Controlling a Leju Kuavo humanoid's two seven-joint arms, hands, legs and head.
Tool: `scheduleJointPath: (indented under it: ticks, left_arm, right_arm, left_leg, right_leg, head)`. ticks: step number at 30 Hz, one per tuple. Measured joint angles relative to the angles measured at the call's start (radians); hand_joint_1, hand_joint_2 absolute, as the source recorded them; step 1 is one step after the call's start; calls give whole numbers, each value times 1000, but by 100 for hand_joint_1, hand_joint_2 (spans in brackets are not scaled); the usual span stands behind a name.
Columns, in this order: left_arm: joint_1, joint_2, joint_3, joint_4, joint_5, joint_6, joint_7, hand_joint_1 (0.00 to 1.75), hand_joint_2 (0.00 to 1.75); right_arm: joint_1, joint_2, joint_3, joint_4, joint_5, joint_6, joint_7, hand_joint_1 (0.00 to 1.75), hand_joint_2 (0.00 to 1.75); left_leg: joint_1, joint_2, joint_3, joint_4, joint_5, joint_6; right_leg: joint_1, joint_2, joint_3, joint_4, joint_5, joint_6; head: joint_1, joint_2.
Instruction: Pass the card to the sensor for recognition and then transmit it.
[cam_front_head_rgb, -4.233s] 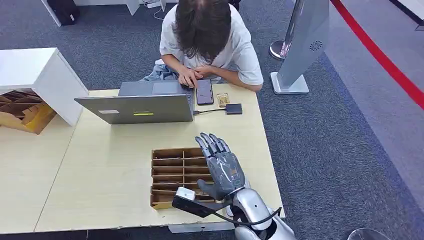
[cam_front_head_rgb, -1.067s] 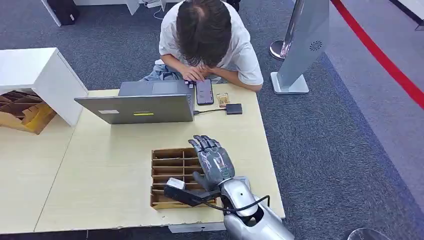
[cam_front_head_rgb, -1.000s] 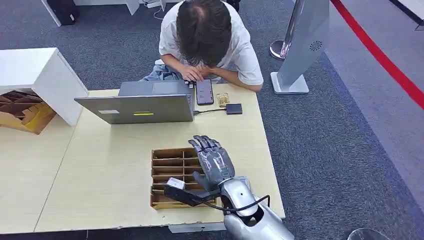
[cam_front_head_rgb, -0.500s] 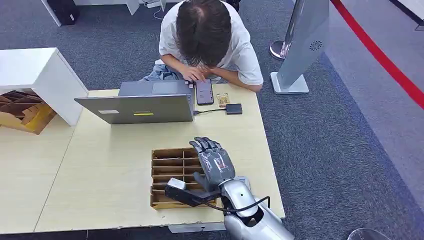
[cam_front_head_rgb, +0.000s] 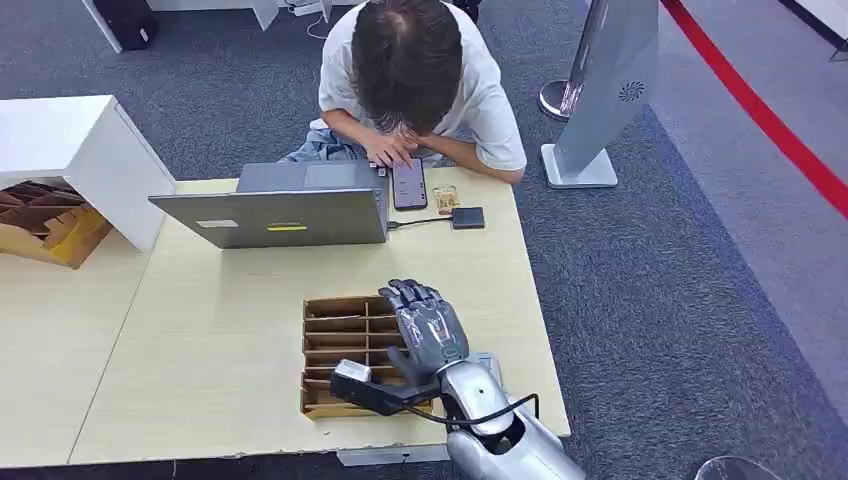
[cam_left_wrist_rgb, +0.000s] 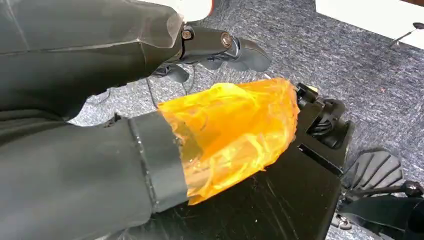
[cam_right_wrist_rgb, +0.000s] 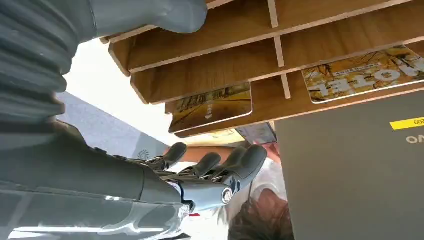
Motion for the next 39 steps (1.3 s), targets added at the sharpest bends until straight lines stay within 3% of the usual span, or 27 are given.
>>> scheduleJointPath:
  ticks: [29,33,39]
  left_arm:
    - [0,-1,17,0,-20,-8,8,0,0]
    - [0,-1,18,0,-20,-8,8,0,0]
    - [0,-1,21,0,-20,-9,8,0,0]
  right_arm:
    - [-19,3,-14,13,-5,-14,0,59,175]
    - [-19,3,-14,16,-5,-14,0,73,175]
    - [-19,3,-15,17,-5,-16,0,65,175]
  left_leg:
    - [0,0,0,0,0,0]
    - [0,0,0,0,0,0]
    - [0,0,0,0,0,0]
  right_leg:
    - [0,0,0,0,0,0]
    - [0,0,0,0,0,0]
    - [0,0,0,0,0,0]
  head:
    - [0,0]
    - [0,0]
    - [0,0]
